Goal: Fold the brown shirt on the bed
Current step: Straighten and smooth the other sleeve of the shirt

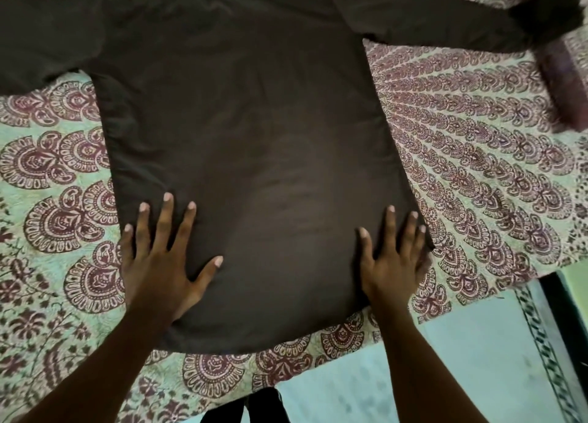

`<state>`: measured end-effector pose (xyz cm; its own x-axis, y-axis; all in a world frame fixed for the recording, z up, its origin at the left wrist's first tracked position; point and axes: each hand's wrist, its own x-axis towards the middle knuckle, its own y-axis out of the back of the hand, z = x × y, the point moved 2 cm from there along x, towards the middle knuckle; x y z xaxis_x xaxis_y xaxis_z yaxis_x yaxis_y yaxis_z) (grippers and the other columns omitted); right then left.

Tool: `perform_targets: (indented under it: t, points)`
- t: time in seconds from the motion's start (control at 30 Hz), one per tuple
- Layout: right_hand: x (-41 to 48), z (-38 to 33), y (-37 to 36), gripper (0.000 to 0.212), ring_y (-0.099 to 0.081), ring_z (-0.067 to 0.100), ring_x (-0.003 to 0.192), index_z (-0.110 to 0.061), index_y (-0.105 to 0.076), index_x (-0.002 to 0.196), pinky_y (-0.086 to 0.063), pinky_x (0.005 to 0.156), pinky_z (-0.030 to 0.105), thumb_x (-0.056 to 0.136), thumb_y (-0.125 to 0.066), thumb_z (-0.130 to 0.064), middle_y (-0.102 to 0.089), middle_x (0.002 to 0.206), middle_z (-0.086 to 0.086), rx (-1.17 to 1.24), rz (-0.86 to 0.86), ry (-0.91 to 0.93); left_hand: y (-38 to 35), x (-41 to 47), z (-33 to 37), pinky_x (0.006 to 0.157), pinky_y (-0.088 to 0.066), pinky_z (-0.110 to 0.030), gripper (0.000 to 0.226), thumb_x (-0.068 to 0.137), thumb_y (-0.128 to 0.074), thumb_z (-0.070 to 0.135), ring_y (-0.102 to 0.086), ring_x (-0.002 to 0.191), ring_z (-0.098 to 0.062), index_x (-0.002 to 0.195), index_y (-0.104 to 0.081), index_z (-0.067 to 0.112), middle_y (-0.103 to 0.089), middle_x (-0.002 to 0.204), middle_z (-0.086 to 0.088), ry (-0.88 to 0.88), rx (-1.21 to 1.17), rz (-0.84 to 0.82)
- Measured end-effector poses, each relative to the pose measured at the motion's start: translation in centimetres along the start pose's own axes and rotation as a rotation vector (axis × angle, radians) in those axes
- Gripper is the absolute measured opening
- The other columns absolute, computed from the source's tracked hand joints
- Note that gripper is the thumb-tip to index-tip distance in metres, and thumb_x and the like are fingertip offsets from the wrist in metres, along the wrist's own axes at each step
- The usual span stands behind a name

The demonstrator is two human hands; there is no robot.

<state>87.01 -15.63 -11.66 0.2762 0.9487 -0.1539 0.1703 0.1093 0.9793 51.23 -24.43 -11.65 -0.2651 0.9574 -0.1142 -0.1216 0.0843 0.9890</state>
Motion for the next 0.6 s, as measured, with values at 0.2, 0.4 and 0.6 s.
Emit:
perform_targets:
  t: [0.2, 0.4, 0.6]
  points:
    - [1.7, -4.7, 1.1, 0.091, 0.005, 0.039, 0.159, -0.032, -0.009, 0.165, 0.004, 0.123, 0.062, 0.093, -0.022, -0.084, 0.001, 0.173, 0.014, -0.034, 0.042, 0.057, 0.2, -1.0, -0.1, 0.126, -0.016, -0.059, 0.094, 0.086, -0.039, 0.076, -0.011, 0.160, -0.037, 0.165, -0.021, 0.029, -0.007, 0.175, -0.003, -0.013, -0.015, -0.013]
    - [-0.4, -15.2, -2.4, 0.069, 0.007, 0.027, 0.161, -0.051, -0.011, 0.161, -0.012, 0.125, 0.063, 0.100, -0.034, -0.072, 0.008, 0.174, -0.002, -0.086, -0.139, 0.881, -0.7, -8.1, -0.4, 0.122, -0.020, -0.065, 0.097, 0.084, -0.049, 0.075, -0.017, 0.159, -0.038, 0.163, -0.028, 0.023, -0.013, 0.174, -0.007, -0.169, 0.017, -0.090]
    - [-3.4, -11.2, -2.1, 0.072, 0.006, 0.029, 0.161, -0.043, -0.011, 0.164, -0.008, 0.126, 0.063, 0.100, -0.025, -0.074, 0.004, 0.175, 0.001, -0.051, -0.139, 0.548, 2.0, -3.9, -0.2, 0.106, -0.036, -0.056, 0.076, 0.090, -0.049, 0.065, -0.049, 0.131, -0.038, 0.151, -0.050, 0.021, -0.046, 0.156, -0.009, -0.085, -0.063, 0.017]
